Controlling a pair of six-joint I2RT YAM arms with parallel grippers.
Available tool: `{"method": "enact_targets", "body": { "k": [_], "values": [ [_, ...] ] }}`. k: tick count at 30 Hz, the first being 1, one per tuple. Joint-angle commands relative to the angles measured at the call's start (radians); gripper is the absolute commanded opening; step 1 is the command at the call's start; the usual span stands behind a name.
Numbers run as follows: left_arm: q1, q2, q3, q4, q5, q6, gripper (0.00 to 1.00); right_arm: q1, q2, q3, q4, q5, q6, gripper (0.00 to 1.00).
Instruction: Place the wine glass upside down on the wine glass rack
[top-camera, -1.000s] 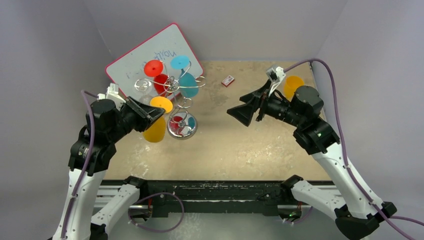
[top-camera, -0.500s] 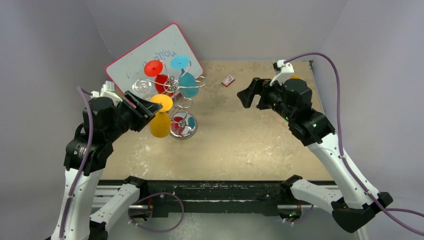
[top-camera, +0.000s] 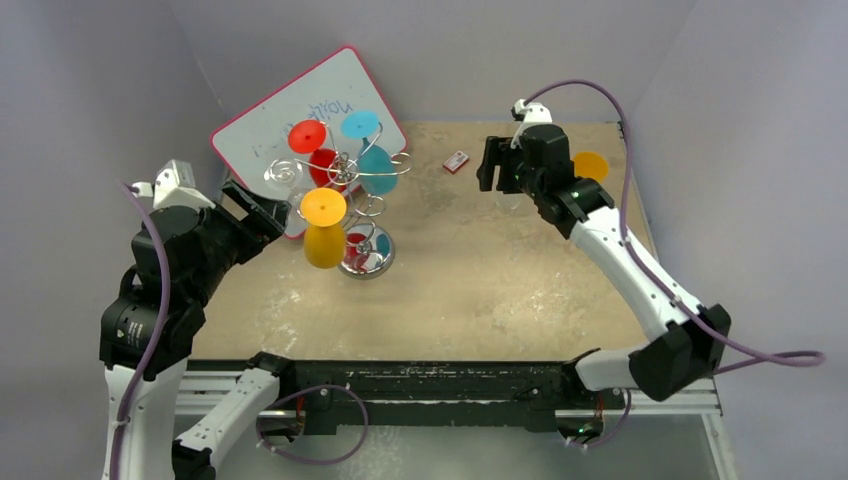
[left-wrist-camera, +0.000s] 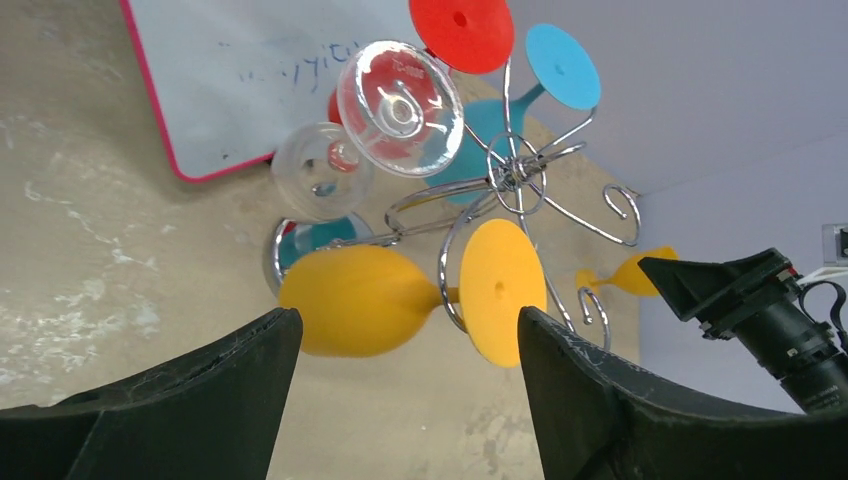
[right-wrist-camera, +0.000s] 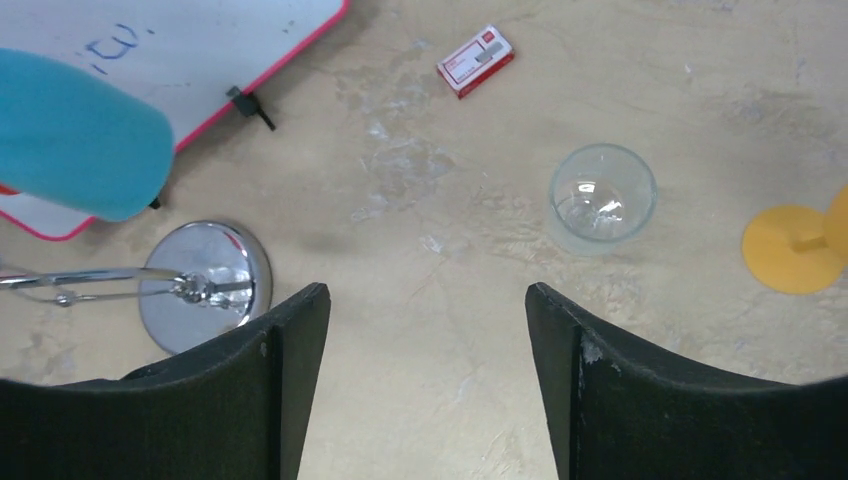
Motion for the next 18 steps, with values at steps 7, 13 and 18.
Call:
{"method": "enact_targets", "body": {
  "k": [7, 13, 18],
  "values": [
    [0.002, -0.055, 0.036, 0.050, -0.123, 0.250, 0.84, -0.100, 0.202, 0.070, 0.118, -0.003, -0.269, 0.37],
    [-0.003, -0.112, -0.008, 0.141, -0.020, 0.274, 0.88, -0.127, 0.338, 0.138, 0.086, -0.036, -0.284, 0.32],
    [-0.005, -0.208, -0.083, 0.224, 0.018, 0.243, 0.99, -0.136, 0.422, 0.183, 0.061, -0.031, -0.286, 0.32]
  ]
}}
